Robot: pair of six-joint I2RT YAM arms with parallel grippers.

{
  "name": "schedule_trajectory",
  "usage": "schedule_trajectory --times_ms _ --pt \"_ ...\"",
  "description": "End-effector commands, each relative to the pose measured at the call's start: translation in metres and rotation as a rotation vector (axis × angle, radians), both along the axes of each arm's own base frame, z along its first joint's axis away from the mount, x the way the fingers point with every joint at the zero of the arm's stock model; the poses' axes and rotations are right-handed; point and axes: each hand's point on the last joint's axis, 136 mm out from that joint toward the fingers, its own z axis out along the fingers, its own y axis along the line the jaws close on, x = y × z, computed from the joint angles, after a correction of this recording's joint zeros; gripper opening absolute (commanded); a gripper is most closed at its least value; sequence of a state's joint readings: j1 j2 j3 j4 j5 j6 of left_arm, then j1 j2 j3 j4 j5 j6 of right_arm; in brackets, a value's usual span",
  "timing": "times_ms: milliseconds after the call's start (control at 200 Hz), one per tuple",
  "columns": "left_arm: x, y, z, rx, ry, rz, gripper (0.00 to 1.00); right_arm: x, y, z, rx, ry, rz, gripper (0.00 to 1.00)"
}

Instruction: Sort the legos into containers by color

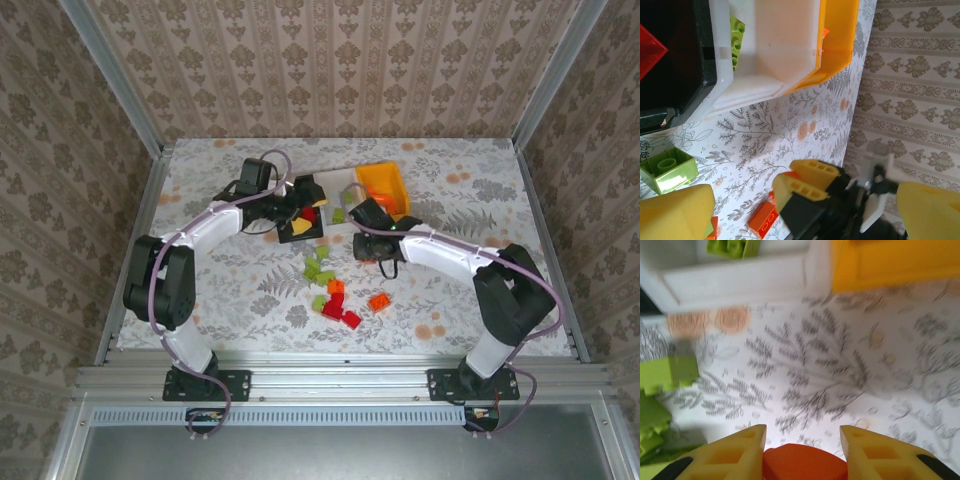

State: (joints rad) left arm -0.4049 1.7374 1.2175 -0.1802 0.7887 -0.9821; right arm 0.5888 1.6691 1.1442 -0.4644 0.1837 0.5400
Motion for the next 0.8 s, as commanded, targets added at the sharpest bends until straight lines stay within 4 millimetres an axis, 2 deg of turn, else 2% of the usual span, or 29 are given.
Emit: schedule_trajectory --times_ms 0,105,180,200,260,440,555,630,680,795 --pt "0.005 0.0 0.006 0.0 -0.034 -0.012 0.96 0.028 -0.02 0.028 -0.039 -0.054 -0.017 0.37" --pt "-0.001 -0.011 0.003 -0.003 -0.034 -0.047 0.97 0.061 -0.034 0.042 -0.039 -0.083 -0.049 0.37" --pt "-0.008 -0.022 0.002 -0.014 -0.03 -0.091 0.97 0.078 -0.046 0.04 -0.059 -0.06 -0.065 0.37" --pt "-0.018 -0.035 0.001 -0.017 -0.028 -0.132 0.97 0.084 -0.048 0.039 -0.063 -0.058 -0.07 0.37" --pt "-0.027 -0.045 0.0 -0.018 -0.022 -0.172 0.97 0.1 -0.056 0.034 -0.073 -0.051 -0.088 0.37" --pt "-0.03 -0.048 -0.003 -0.016 -0.013 -0.181 0.97 0.142 -0.065 0.024 -0.081 -0.03 -0.095 0.37" --pt "-0.026 -0.045 -0.004 -0.016 -0.01 -0.169 0.97 0.158 -0.064 0.019 -0.081 -0.012 -0.085 0.39" --pt "-0.023 -0.042 -0.004 -0.015 -0.008 -0.161 0.97 0.164 -0.064 0.018 -0.086 -0.009 -0.079 0.46" --pt "-0.022 -0.04 -0.004 -0.017 -0.009 -0.158 0.97 0.166 -0.063 0.023 -0.082 -0.02 -0.077 0.52" --pt "-0.018 -0.036 -0.001 -0.019 -0.016 -0.144 0.97 0.165 -0.063 0.044 -0.074 -0.061 -0.074 0.57"
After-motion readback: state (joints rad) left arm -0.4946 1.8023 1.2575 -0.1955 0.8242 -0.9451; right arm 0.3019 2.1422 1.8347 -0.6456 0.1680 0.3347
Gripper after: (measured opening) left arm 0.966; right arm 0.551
